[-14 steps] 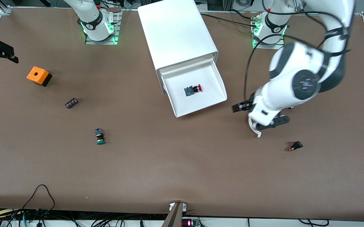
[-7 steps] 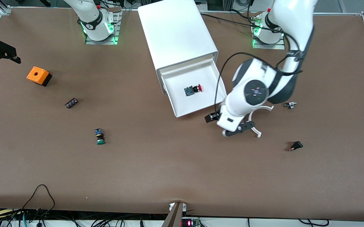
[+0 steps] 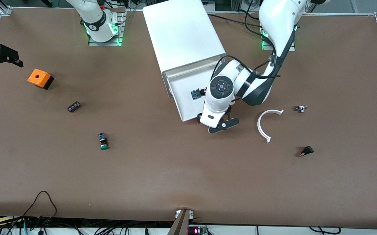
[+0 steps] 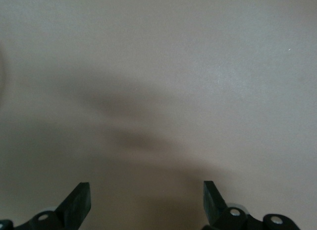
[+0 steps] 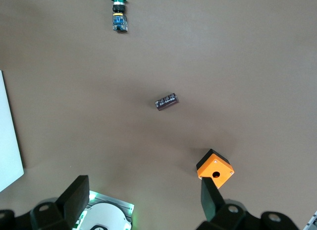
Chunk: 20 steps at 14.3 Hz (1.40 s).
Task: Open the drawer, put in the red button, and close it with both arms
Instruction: 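Push the drawer shut into the cabinet with the left gripper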
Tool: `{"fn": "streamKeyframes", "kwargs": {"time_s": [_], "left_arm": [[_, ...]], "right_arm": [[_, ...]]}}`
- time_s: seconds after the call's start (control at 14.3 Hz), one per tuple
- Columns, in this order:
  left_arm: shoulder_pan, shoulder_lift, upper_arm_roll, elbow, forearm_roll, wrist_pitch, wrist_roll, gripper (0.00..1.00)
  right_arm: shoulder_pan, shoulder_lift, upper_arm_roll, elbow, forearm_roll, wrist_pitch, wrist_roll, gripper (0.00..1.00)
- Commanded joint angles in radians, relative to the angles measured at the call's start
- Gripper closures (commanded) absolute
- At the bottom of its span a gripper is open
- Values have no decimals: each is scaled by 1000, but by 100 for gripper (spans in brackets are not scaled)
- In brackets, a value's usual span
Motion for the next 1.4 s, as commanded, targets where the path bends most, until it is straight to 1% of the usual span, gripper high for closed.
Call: {"fn": "streamKeyframes", "kwargs": {"time_s": [0.0, 0.14, 0.21, 0.42, 0.56, 0.77, 0.98, 1.12, 1.19, 1.33], "left_arm": [[8, 15, -33, 17, -15, -19, 61, 0], [12, 9, -36, 17, -104, -22, 70, 0], [11, 9, -38, 16, -121, -31, 70, 0], [12, 9, -79, 16, -124, -112, 96, 0], [12, 9, -88, 17, -132, -164, 122, 0], [0, 10, -88, 16, -262, -201, 139, 0], [-2, 10, -88, 16, -271, -269, 182, 0], [6, 13, -114, 16, -274, -307, 188, 0], [12, 15, -121, 16, -291, -315, 191, 0], [14, 24, -121, 11, -348, -330, 269, 0]], "right_arm": [[-9, -4, 9, -2, 1, 5, -19, 0], [-9, -3, 9, 4, -10, 5, -22, 0], [-9, -1, 9, 7, -13, 6, -22, 0], [-11, 6, 9, 12, -21, 14, -20, 0], [-11, 6, 7, 12, -18, 23, -16, 0], [-11, 6, 4, 12, -11, 20, -19, 0], [-11, 6, 6, 12, -8, 22, -11, 0], [-11, 6, 4, 12, -7, 19, -8, 0], [-11, 6, 4, 12, -5, 22, -8, 0], [-12, 6, 4, 12, -4, 23, -8, 0]]}}
